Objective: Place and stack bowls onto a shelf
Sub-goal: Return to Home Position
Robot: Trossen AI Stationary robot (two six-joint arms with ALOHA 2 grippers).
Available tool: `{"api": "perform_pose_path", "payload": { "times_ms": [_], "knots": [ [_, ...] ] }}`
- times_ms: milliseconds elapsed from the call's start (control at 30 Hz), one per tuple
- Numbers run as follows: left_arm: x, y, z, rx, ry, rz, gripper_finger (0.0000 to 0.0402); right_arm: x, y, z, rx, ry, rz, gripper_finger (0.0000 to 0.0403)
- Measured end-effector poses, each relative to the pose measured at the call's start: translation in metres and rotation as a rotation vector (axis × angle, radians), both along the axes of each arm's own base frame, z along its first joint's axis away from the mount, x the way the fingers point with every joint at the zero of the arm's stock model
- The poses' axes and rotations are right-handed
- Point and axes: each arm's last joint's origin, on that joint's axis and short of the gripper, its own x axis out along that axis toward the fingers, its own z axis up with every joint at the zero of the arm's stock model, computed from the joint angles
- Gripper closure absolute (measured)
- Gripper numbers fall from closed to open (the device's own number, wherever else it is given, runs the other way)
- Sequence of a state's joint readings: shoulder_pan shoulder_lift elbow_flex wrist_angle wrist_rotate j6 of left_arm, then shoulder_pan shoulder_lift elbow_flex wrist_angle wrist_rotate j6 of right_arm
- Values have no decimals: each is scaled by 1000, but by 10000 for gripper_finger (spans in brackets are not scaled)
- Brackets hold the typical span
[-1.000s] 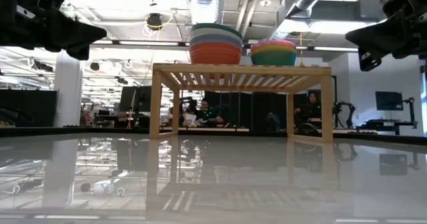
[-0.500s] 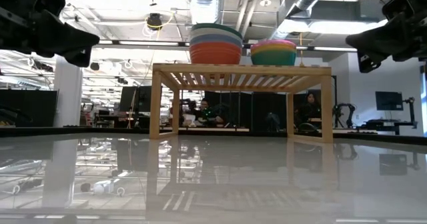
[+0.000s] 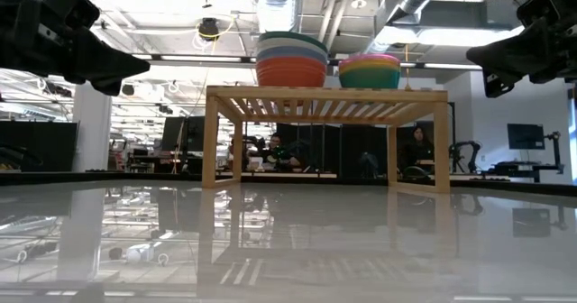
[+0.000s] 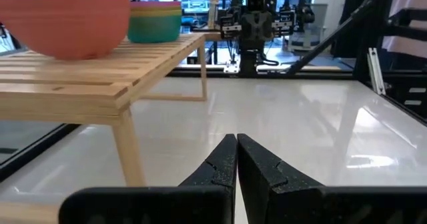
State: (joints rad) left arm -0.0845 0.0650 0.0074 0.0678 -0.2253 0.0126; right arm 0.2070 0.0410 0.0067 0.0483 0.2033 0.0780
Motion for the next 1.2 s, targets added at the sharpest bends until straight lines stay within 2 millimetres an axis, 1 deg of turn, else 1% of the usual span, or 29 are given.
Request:
{"api": "perform_pose_path", "payload": {
  "times_ms": [233, 333, 467, 633, 833, 1067, 1200],
  "knots": [
    [0, 0, 1, 37, -9, 5, 401, 0, 0, 0, 0, 0, -1, 364],
    [0, -1, 4, 25, -40, -44, 401, 0, 0, 0, 0, 0, -2, 364],
    [0, -3, 3, 47, -30, -93, 401, 0, 0, 0, 0, 0, -3, 364],
    [0, -2, 5, 85, -41, -77, 401, 0, 0, 0, 0, 1, -3, 364],
    [0, 0, -1, 103, 20, 1, 401, 0, 0, 0, 1, 1, -3, 364],
    [0, 0, -1, 103, 49, 7, 401, 0, 0, 0, 1, 0, -4, 364],
    [0, 0, -1, 26, 41, 7, 401, 0, 0, 0, 1, 0, -4, 364]
  ]
}}
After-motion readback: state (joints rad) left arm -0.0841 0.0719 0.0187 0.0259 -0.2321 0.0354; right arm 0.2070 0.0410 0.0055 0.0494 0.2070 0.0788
